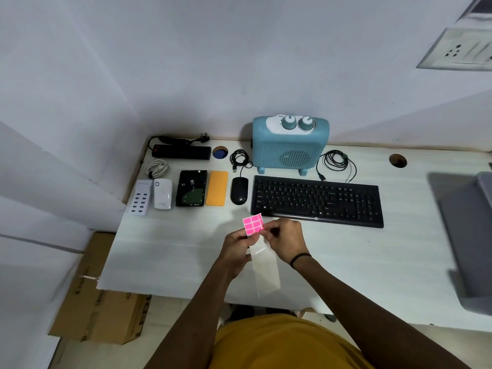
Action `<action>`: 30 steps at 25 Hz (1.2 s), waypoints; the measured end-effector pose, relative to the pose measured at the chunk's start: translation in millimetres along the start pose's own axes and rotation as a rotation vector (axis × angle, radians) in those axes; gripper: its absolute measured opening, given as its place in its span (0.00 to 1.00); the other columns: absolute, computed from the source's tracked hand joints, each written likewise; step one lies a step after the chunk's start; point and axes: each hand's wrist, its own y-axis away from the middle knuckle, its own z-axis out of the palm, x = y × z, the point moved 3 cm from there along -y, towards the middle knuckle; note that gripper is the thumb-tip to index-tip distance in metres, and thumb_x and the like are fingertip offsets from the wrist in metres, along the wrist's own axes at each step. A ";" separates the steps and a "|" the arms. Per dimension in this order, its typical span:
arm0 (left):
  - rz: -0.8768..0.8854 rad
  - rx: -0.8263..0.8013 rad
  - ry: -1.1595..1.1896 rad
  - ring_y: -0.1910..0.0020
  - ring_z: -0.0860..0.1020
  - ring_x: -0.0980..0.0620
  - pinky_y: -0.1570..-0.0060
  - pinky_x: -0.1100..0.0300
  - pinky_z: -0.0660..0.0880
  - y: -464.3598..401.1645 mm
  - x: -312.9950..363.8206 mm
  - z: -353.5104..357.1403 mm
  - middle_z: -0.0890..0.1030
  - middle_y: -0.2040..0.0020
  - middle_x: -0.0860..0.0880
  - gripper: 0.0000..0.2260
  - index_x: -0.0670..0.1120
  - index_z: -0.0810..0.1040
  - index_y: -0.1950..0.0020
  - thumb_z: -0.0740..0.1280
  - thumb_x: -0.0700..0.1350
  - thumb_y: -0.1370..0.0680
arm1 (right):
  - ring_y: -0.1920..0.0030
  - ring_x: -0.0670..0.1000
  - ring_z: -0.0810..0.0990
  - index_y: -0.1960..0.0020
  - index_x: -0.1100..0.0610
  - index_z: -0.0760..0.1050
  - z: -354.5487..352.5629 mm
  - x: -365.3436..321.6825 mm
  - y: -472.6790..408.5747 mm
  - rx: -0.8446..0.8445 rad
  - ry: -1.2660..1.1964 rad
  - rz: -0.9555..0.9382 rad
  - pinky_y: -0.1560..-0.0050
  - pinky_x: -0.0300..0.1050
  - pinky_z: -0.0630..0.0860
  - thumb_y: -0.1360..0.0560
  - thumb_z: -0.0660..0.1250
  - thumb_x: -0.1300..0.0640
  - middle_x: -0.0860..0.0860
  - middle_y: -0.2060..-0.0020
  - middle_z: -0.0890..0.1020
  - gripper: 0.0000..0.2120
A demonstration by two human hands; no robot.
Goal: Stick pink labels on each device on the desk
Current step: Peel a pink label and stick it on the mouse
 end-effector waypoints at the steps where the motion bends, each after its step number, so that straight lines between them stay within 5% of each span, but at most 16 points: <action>1: -0.009 -0.004 0.007 0.47 0.85 0.42 0.53 0.48 0.83 -0.8 -0.7 0.1 0.87 0.47 0.44 0.08 0.43 0.84 0.43 0.67 0.39 0.18 | 0.55 0.47 0.84 0.49 0.57 0.86 -1.4 1.1 -0.5 -0.006 -0.013 0.011 0.47 0.38 0.79 0.27 0.75 0.56 0.50 0.55 0.87 0.09; 9: -0.076 -0.005 -0.048 0.50 0.83 0.46 0.57 0.51 0.81 -10.7 -4.5 2.4 0.86 0.48 0.45 0.09 0.43 0.83 0.41 0.66 0.40 0.17 | 0.56 0.46 0.83 0.49 0.57 0.85 1.8 13.6 -1.4 -0.027 0.001 0.073 0.48 0.32 0.76 0.24 0.71 0.59 0.50 0.55 0.87 0.06; 12: -0.115 0.046 -0.097 0.47 0.81 0.44 0.53 0.48 0.80 -19.9 -10.7 -1.3 0.84 0.44 0.44 0.10 0.42 0.82 0.38 0.67 0.40 0.18 | 0.63 0.46 0.84 0.56 0.56 0.86 2.6 32.1 -3.9 0.090 -0.336 0.347 0.50 0.40 0.82 0.25 0.72 0.60 0.49 0.63 0.86 0.03; 16: -0.153 0.208 -0.395 0.47 0.81 0.43 0.50 0.45 0.83 -35.0 -32.9 -19.6 0.84 0.46 0.45 0.10 0.45 0.83 0.43 0.73 0.40 0.24 | 0.59 0.53 0.87 0.62 0.55 0.86 14.7 65.4 2.5 0.161 -0.656 0.683 0.46 0.47 0.83 0.30 0.78 0.57 0.51 0.65 0.87 0.02; 22: -0.158 0.298 -0.622 0.51 0.84 0.43 0.49 0.45 0.83 -44.3 -51.5 -45.5 0.86 0.50 0.43 0.08 0.52 0.82 0.56 0.71 0.37 0.26 | 0.60 0.52 0.84 0.56 0.63 0.85 26.3 76.3 1.3 0.074 -0.855 0.781 0.48 0.45 0.82 0.30 0.77 0.64 0.58 0.54 0.87 0.04; 30: -0.007 0.403 -0.823 0.43 0.81 0.47 0.38 0.55 0.77 -63.5 -17.8 -56.8 0.85 0.44 0.45 0.14 0.44 0.82 0.40 0.74 0.47 0.24 | 0.58 0.52 0.84 0.56 0.61 0.85 33.3 73.2 -25.1 0.022 -0.847 0.778 0.49 0.45 0.82 0.29 0.75 0.65 0.57 0.55 0.87 0.03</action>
